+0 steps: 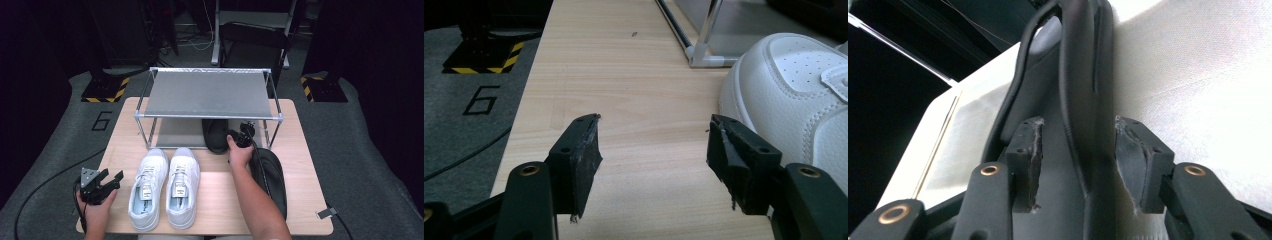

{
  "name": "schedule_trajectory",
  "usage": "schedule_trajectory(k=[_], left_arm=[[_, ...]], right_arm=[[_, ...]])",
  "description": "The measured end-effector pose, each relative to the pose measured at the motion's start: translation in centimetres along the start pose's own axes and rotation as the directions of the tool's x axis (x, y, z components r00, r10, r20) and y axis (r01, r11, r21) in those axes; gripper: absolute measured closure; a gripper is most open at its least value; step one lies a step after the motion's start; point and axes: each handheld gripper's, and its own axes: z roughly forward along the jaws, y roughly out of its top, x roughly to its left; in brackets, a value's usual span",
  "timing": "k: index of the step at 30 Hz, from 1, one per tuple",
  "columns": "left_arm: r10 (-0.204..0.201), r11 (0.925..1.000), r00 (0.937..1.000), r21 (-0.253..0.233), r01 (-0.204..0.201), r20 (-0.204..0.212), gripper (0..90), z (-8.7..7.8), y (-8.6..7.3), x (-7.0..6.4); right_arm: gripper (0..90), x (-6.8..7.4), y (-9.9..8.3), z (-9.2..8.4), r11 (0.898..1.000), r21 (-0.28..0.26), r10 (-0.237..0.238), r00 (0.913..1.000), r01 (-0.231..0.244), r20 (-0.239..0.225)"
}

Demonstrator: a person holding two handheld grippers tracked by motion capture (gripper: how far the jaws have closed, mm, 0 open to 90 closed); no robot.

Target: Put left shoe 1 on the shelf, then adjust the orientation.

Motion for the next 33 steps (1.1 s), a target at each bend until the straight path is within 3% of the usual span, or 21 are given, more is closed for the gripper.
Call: schedule_trajectory(k=[3, 5, 11, 12, 15, 16, 20, 24, 30, 33], left_arm=[[-0.001, 1.0000, 1.0000, -0.001, 0.001, -0.002, 37.4, 0.0, 0.0, 0.1], [-0.001, 1.0000, 1.0000, 0.005, 0.001, -0.001, 37.4, 0.0, 0.0, 0.1], [0.002, 1.0000, 1.0000, 0.000, -0.002, 0.002, 37.4, 0.1, 0.1, -0.2], [0.006, 1.0000, 1.0000, 0.000, -0.006, 0.002, 37.4, 0.1, 0.2, -0.3], [0.006, 1.0000, 1.0000, -0.001, -0.006, 0.001, 37.4, 0.1, 0.2, -0.3], [0.006, 1.0000, 1.0000, -0.002, -0.006, -0.001, 37.4, 0.1, 0.2, -0.4], [-0.002, 1.0000, 1.0000, 0.005, 0.002, 0.006, 38.1, 0.2, 0.2, -0.4], [0.006, 0.9999, 1.0000, 0.009, -0.006, 0.007, 39.0, 0.2, 0.2, -0.4], [0.006, 1.0000, 1.0000, 0.007, -0.006, 0.002, 38.7, 0.3, 0.2, -0.5], [0.006, 0.9999, 1.0000, 0.009, -0.006, 0.005, 38.7, 0.3, 0.2, -0.6]], right_arm=[[53.7, 0.1, -0.2, -0.5, 1.000, -0.010, -0.011, 0.9998, 0.011, 0.016], [53.8, 0.2, -0.6, -1.3, 1.000, -0.017, 0.006, 0.9999, -0.006, -0.015], [53.7, 0.5, -1.7, -3.2, 1.000, -0.016, 0.017, 0.9997, -0.017, -0.016], [53.7, 0.7, -2.1, -4.2, 1.000, -0.028, 0.012, 0.9997, -0.013, -0.019], [53.7, 0.7, -2.3, -5.0, 1.000, -0.023, -0.007, 0.9997, 0.007, -0.025], [53.7, 0.9, -2.5, -5.9, 0.999, -0.012, -0.030, 0.9995, 0.030, -0.011], [53.7, 1.0, -2.8, -7.9, 0.997, -0.008, -0.071, 0.9970, 0.070, -0.033], [53.6, 1.0, -3.7, -9.9, 0.993, 0.028, -0.109, 0.9933, 0.110, -0.038], [52.6, 0.9, -4.5, -13.1, 0.989, 0.025, -0.143, 0.9873, 0.145, -0.070], [52.6, 0.7, -4.6, -13.8, 0.992, 0.034, -0.122, 0.9889, 0.125, -0.084]])
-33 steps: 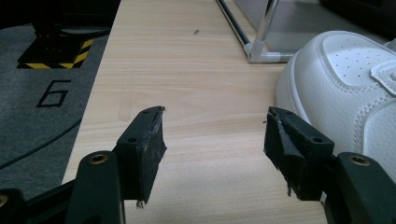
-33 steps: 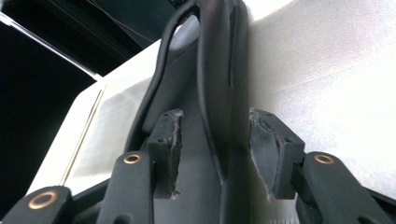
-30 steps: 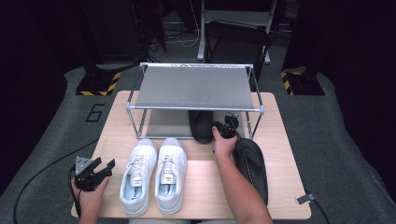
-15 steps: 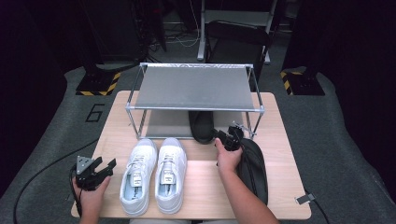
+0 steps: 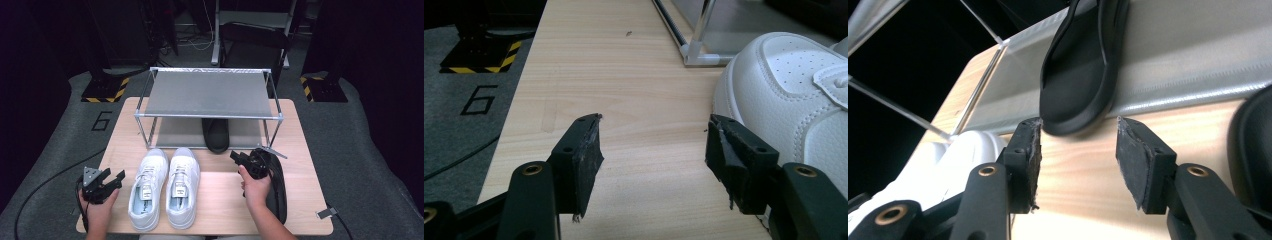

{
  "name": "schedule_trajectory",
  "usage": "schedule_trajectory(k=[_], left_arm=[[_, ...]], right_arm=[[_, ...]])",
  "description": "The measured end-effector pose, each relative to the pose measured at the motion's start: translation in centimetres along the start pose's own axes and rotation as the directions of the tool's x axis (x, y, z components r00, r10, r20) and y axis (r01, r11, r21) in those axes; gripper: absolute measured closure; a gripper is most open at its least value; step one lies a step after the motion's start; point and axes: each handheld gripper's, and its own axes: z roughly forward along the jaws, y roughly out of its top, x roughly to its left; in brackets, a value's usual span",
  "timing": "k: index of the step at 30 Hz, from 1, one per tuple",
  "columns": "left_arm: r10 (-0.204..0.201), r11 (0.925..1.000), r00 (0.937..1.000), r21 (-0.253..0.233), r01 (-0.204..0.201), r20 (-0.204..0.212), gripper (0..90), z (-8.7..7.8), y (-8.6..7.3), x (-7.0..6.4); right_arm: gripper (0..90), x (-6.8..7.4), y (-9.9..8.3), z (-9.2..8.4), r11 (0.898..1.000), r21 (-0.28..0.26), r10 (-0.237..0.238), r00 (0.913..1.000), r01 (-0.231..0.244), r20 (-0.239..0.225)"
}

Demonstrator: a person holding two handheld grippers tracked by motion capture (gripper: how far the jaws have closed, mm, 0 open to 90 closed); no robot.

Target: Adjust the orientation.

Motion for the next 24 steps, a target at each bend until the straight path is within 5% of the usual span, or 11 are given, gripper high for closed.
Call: schedule_trajectory(k=[9, 24], left_arm=[[0.003, 1.0000, 1.0000, 0.002, -0.003, 0.001, 38.6, 0.0, 0.0, 0.0], [0.013, 0.9999, 0.9999, 0.005, -0.013, -0.001, 38.6, 0.1, 0.0, -0.2]], right_arm=[[52.1, -1.2, -0.7, -4.3, 1.000, -0.026, -0.005, 0.9999, 0.004, -0.013], [54.7, -3.9, -3.4, -8.8, 0.995, -0.030, -0.089, 0.9888, 0.093, 0.119]])
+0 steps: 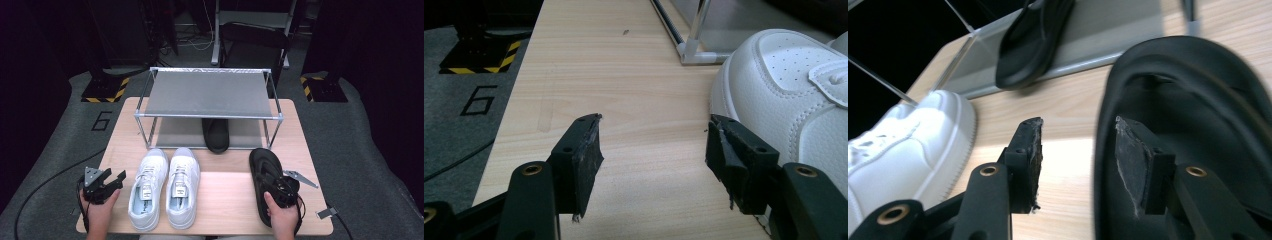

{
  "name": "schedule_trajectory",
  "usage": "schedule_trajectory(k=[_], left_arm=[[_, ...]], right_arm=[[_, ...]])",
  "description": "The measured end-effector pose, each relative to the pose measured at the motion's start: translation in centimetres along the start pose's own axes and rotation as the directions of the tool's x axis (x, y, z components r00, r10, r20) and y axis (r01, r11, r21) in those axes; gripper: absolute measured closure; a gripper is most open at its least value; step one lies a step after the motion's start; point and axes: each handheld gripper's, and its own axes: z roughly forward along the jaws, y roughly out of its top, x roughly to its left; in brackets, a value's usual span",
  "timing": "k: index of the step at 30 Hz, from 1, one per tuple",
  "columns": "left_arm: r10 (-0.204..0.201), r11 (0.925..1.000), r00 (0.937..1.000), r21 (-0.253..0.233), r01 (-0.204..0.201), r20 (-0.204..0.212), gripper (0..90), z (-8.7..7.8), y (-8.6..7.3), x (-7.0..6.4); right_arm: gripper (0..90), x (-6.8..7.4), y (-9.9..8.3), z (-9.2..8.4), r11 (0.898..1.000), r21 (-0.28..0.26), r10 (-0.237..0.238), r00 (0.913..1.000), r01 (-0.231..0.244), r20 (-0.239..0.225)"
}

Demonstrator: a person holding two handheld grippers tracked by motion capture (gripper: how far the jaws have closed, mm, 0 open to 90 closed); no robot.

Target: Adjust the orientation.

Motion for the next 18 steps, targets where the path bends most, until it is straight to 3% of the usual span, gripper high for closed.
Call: schedule_trajectory(k=[6, 9, 12, 15, 18], left_arm=[[0.005, 1.0000, 1.0000, 0.003, -0.005, 0.001, 38.6, -0.1, 0.0, -0.1], [-0.004, 1.0000, 1.0000, -0.005, 0.004, -0.001, 38.6, -0.1, 0.0, 0.1], [-0.002, 1.0000, 1.0000, -0.009, 0.002, -0.005, 38.6, -0.1, 0.0, 0.1], [-0.002, 1.0000, 1.0000, -0.007, 0.002, -0.004, 38.6, -0.1, 0.0, 0.1], [0.001, 1.0000, 1.0000, -0.008, -0.001, -0.004, 38.6, -0.1, 0.0, 0.0]], right_arm=[[60.9, -0.8, -0.9, 0.7, 0.999, 0.054, -0.003, 0.9999, 0.003, 0.014], [72.1, -1.0, -1.3, 1.5, 0.994, 0.105, -0.005, 0.9994, 0.001, 0.036], [80.5, -0.8, -1.5, 1.6, 0.994, 0.108, -0.003, 0.9997, 0.001, 0.023], [82.0, -0.3, -1.4, 1.6, 0.993, 0.115, -0.025, 0.9983, 0.018, 0.053], [82.4, 0.2, -1.4, 1.6, 0.994, 0.110, -0.017, 0.9992, 0.013, 0.035]])
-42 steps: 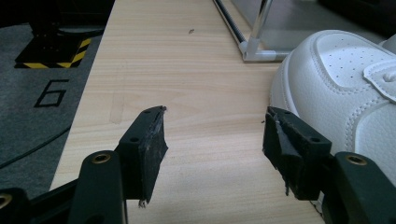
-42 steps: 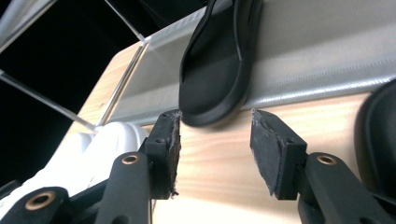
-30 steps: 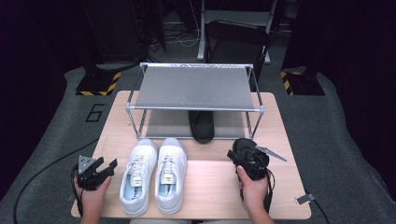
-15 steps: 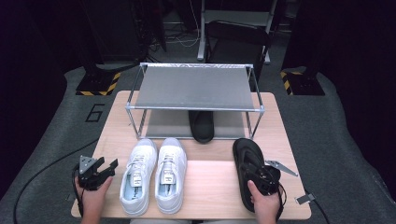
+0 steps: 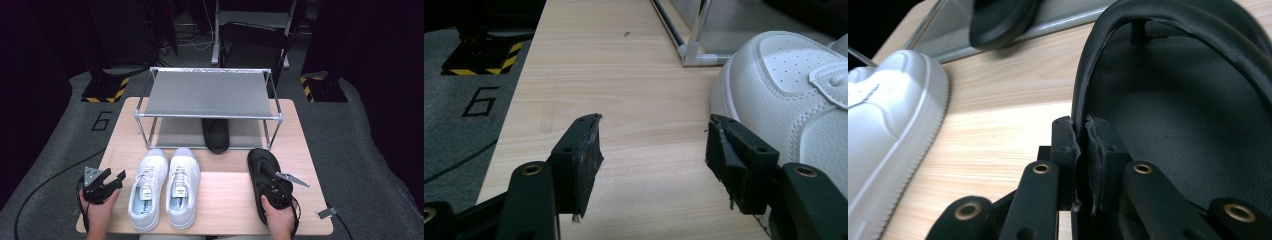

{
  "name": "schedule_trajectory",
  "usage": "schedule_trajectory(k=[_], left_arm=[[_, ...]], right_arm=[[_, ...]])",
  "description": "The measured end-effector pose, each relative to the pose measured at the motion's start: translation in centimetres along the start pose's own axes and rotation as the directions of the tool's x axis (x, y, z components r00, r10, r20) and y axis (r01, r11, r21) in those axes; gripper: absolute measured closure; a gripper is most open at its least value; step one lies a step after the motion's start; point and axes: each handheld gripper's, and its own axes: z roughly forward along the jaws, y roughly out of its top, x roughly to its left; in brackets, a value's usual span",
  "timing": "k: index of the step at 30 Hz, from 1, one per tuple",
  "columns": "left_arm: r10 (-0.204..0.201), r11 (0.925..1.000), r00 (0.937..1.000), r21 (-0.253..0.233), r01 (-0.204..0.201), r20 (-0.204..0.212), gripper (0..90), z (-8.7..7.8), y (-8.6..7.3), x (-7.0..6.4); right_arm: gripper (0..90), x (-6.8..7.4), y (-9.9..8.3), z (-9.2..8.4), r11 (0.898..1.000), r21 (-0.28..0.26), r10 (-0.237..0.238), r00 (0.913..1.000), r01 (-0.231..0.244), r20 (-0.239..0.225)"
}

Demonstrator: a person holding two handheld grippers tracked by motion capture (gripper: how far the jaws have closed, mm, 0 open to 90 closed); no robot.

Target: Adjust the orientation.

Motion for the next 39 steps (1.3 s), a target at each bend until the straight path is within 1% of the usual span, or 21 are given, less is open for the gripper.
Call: schedule_trajectory(k=[6, 9, 11, 14, 16, 17, 18, 19, 20, 21, 24, 26, 27, 28, 29, 30, 32, 34, 35, 37, 39], left_arm=[[-0.008, 1.0000, 1.0000, 0.002, 0.008, 0.000, 38.6, 0.0, 0.0, -0.1], [-0.001, 1.0000, 1.0000, 0.002, 0.001, 0.000, 38.6, 0.0, 0.0, 0.0], [-0.002, 1.0000, 1.0000, 0.001, 0.002, -0.002, 38.6, 0.0, 0.0, 0.0], [-0.003, 1.0000, 1.0000, 0.000, 0.003, -0.001, 38.6, 0.0, 0.0, 0.0], [-0.001, 1.0000, 1.0000, 0.000, 0.001, -0.002, 38.6, 0.0, 0.0, 0.0], [-0.002, 1.0000, 1.0000, 0.000, 0.002, -0.001, 38.6, 0.0, 0.0, 0.0], [-0.002, 1.0000, 1.0000, 0.000, 0.002, -0.001, 38.6, 0.0, 0.0, 0.0], [-0.002, 1.0000, 1.0000, 0.000, 0.002, -0.002, 38.6, 0.0, 0.0, 0.1], [-0.005, 1.0000, 1.0000, -0.002, 0.005, -0.001, 38.6, 0.0, 0.0, 0.1], [-0.005, 1.0000, 1.0000, -0.002, 0.005, -0.002, 38.6, 0.0, 0.0, 0.1], [-0.005, 1.0000, 1.0000, -0.002, 0.005, -0.002, 38.6, 0.0, 0.0, 0.1], [-0.005, 1.0000, 1.0000, -0.002, 0.005, -0.002, 38.6, 0.0, 0.0, 0.1], [-0.007, 1.0000, 1.0000, -0.002, 0.007, -0.002, 38.6, 0.0, 0.0, 0.1], [-0.007, 1.0000, 1.0000, -0.002, 0.007, -0.002, 38.6, 0.0, 0.0, 0.1], [-0.006, 1.0000, 1.0000, 0.000, 0.006, -0.001, 38.6, 0.0, 0.0, 0.0], [-0.001, 1.0000, 1.0000, 0.002, 0.001, -0.001, 38.6, 0.0, 0.0, 0.0], [-0.002, 1.0000, 1.0000, 0.004, 0.002, -0.001, 38.6, 0.0, 0.0, -0.1], [-0.002, 1.0000, 1.0000, 0.003, 0.002, -0.002, 38.6, 0.0, 0.0, -0.1], [-0.002, 1.0000, 1.0000, 0.003, 0.002, -0.004, 38.6, 0.0, 0.0, -0.1], [-0.003, 1.0000, 1.0000, 0.003, 0.003, -0.005, 38.6, 0.0, 0.0, -0.1], [-0.003, 1.0000, 1.0000, 0.004, 0.003, -0.005, 38.6, 0.0, 0.0, -0.1]], right_arm=[[82.3, 1.6, -0.4, 0.7, 1.000, 0.013, -0.014, 0.9988, 0.014, -0.047], [82.3, 2.1, -0.5, 0.9, 1.000, 0.018, -0.017, 0.9979, 0.018, -0.062], [82.1, 2.8, -0.7, 1.4, 0.999, 0.019, -0.034, 0.9959, 0.035, -0.083], [81.7, 3.3, -0.9, 1.6, 0.999, 0.032, -0.032, 0.9957, 0.035, -0.087], [80.3, 3.5, -1.1, 1.8, 0.998, 0.044, -0.030, 0.9950, 0.035, -0.095], [73.5, 3.3, -1.1, 1.9, 0.999, 0.030, -0.024, 0.9922, 0.028, -0.123], [73.5, 3.3, -1.1, 1.9, 0.999, 0.030, -0.024, 0.9922, 0.028, -0.123], [69.9, 3.3, -1.0, 1.6, 0.999, 0.018, -0.026, 0.9899, 0.029, -0.139], [69.1, 3.3, -0.9, 1.2, 0.999, 0.011, -0.030, 0.9905, 0.032, -0.134], [67.8, 3.2, -0.8, 0.8, 0.999, -0.001, -0.050, 0.9900, 0.051, -0.132], [65.7, 2.8, -0.6, -0.2, 0.998, -0.028, -0.066, 0.9901, 0.063, -0.124], [64.2, 2.3, -0.5, -1.2, 0.996, -0.048, -0.079, 0.9922, 0.074, -0.096], [62.1, 1.5, -0.6, -2.2, 0.995, -0.065, -0.080, 0.9941, 0.075, -0.073], [61.4, 1.1, -0.7, -2.5, 0.995, -0.072, -0.077, 0.9949, 0.073, -0.064], [61.4, 1.1, -0.7, -2.5, 0.995, -0.072, -0.077, 0.9949, 0.073, -0.064], [60.4, 0.3, -0.9, -3.2, 0.996, -0.070, -0.057, 0.9973, 0.053, -0.047], [58.8, -0.4, -1.1, -3.7, 0.996, -0.073, -0.051, 0.9983, 0.049, -0.027], [57.8, -0.7, -1.2, -3.8, 0.996, -0.073, -0.047, 0.9987, 0.045, -0.021], [56.7, -1.4, -1.5, -3.9, 0.997, -0.074, -0.032, 0.9994, 0.032, -0.011], [55.5, -1.9, -1.7, -3.8, 0.998, -0.065, -0.014, 0.9999, 0.014, -0.004], [55.0, -2.2, -1.9, -3.7, 0.998, -0.058, -0.010, 0.9999, 0.010, 0.001]])
